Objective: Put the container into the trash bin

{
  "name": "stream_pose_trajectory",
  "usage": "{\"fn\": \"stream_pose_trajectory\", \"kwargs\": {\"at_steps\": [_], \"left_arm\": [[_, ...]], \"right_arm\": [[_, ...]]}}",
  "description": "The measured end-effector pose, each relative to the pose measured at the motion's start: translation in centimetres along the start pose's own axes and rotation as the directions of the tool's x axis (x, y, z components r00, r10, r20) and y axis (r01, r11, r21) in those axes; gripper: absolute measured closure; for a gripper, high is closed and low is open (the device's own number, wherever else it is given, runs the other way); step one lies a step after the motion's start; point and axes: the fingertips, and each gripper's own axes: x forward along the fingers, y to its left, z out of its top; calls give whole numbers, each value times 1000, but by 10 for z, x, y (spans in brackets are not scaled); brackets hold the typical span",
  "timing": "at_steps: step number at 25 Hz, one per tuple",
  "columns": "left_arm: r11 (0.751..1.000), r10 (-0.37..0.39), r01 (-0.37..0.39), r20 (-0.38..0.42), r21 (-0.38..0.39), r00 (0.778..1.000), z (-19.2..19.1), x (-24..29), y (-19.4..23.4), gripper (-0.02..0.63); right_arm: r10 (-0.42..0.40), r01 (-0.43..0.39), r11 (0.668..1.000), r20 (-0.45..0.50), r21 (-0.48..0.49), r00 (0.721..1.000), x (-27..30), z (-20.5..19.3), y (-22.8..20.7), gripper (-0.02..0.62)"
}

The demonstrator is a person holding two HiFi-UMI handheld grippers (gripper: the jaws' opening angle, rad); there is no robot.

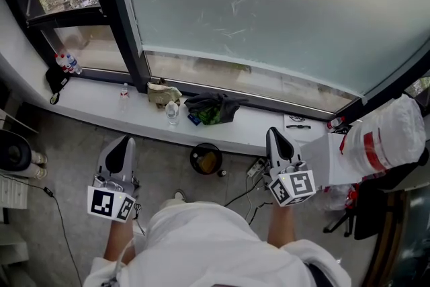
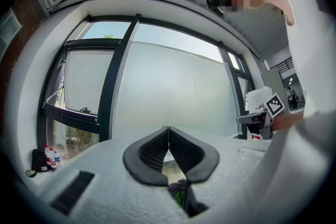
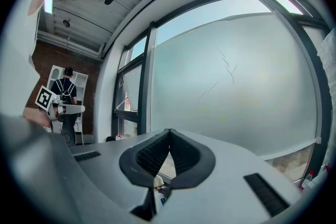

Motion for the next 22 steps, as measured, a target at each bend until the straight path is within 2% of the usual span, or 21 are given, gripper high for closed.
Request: {"fn": "stream_pose_trajectory", "kwargs": {"at_steps": [7,22], "left_arm": [[1000,-7,7,7,-1,1000,1,-6,-15,589],[1000,12,-12,-21,-12,1000,-12,-39,-57,589]], "right_arm": [[10,-10,1000,2,-9,1000,-12,0,2,594],[32,-32,999,-46,-5,998,-56,-29,4,594]]}}
